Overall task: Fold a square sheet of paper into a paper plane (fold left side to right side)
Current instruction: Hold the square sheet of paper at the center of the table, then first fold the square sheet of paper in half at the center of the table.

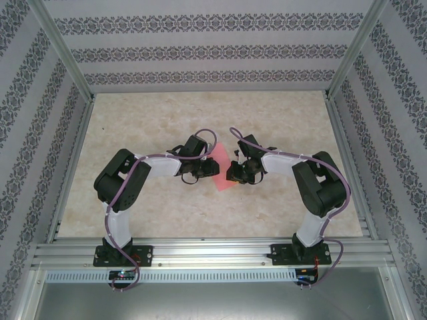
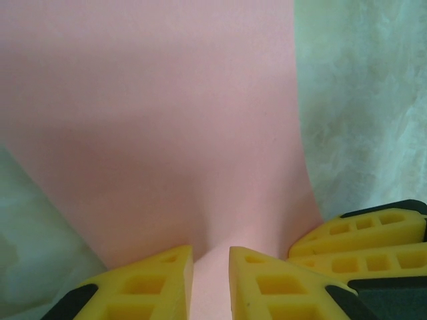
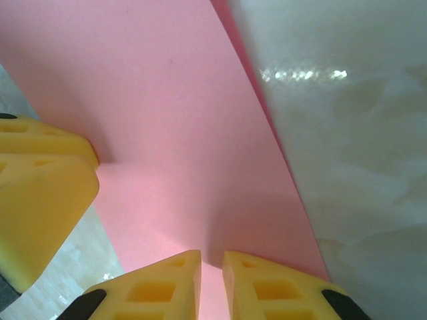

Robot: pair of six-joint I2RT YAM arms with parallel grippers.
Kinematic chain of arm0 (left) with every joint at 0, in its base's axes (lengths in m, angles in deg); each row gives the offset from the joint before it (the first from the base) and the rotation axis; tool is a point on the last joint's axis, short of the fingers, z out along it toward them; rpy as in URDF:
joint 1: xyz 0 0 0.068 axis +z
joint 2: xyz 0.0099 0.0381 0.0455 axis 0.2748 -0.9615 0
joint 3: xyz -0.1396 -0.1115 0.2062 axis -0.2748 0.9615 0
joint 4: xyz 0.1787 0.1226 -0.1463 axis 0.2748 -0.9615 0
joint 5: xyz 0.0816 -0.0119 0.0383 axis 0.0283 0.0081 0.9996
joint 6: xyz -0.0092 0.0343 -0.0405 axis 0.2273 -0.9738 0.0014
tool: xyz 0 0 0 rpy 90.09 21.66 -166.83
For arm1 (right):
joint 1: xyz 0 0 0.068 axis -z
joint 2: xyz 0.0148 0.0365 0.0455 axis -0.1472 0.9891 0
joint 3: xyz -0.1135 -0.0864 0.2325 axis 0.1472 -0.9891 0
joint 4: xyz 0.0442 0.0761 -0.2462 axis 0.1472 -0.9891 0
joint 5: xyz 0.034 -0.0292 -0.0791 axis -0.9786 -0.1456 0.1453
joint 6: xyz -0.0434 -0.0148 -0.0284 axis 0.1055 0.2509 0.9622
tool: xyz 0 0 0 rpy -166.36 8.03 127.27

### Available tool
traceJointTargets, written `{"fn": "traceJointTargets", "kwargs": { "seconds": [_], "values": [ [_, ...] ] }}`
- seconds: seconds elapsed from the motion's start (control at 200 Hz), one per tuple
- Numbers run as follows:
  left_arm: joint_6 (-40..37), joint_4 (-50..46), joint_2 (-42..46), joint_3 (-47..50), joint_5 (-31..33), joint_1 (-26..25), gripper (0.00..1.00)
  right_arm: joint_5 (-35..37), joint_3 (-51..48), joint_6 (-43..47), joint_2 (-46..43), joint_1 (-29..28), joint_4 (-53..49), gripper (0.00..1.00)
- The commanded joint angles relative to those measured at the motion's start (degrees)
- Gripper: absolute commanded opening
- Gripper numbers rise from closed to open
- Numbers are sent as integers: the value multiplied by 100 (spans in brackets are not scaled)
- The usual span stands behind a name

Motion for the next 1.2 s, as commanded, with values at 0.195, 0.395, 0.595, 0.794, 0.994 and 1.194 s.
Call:
{"fn": "traceJointTargets", "kwargs": {
  "seconds": [0.195,0.395,0.595,0.794,0.994,1.194],
  "values": [
    [-65,-57,-199,-80,402,247,23,584,-51,184,233,-71,-467,19],
    [-74,-84,-286,-263,460,449,25,633,-76,205,268,-79,-486,18],
    [-216,-226,-543,-677,504,778,26,643,-94,222,277,-79,-490,18],
    [-352,-417,-843,-1165,432,1041,26,657,-79,237,277,-79,-509,18],
    [-414,-146,-343,-810,315,1081,26,644,-58,223,258,-79,-509,18],
    [-397,216,567,27,110,873,25,658,-42,236,233,-73,-531,18]
  ]
}}
